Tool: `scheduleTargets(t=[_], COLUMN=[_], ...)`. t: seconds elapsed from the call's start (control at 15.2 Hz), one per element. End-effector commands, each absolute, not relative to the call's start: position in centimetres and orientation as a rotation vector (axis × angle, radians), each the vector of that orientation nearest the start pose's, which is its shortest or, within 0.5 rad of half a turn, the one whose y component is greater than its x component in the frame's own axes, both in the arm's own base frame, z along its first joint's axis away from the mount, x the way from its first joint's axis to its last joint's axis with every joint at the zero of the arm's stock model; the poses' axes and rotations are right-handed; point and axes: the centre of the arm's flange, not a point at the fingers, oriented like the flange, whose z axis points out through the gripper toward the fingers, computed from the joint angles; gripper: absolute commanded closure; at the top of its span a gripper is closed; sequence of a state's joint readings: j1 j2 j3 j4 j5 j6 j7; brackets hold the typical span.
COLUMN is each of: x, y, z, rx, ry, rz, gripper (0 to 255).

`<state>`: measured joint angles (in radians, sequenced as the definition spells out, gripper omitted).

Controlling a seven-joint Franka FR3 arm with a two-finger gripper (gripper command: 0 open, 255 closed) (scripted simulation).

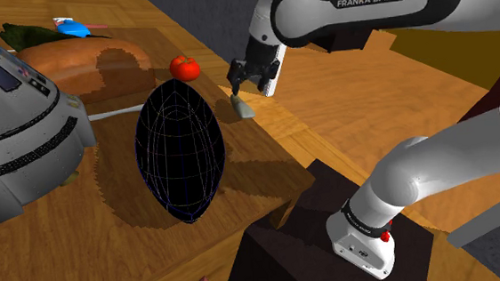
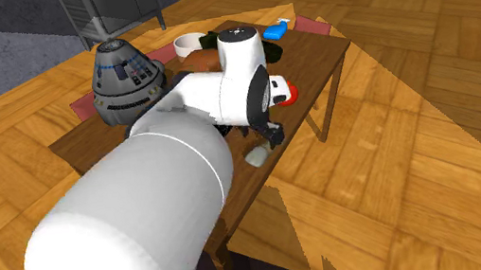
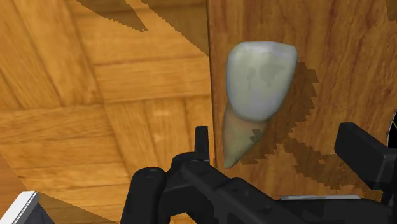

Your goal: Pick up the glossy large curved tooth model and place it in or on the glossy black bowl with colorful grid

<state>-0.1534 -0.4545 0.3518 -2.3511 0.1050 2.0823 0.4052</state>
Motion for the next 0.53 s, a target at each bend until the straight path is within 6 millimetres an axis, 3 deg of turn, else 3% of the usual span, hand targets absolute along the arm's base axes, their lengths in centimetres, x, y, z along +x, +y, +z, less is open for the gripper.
scheduleTargets(t=[0.0,0.13,0.46], x=[46.2,48.8,48.7], y=[8.1,6.4,6.7], z=[49.3,48.0,45.4], rx=[-3.040,-2.981,-2.981], ry=[0.455,0.476,0.476], rz=[-0.075,0.063,0.063], gripper=[0,0,0])
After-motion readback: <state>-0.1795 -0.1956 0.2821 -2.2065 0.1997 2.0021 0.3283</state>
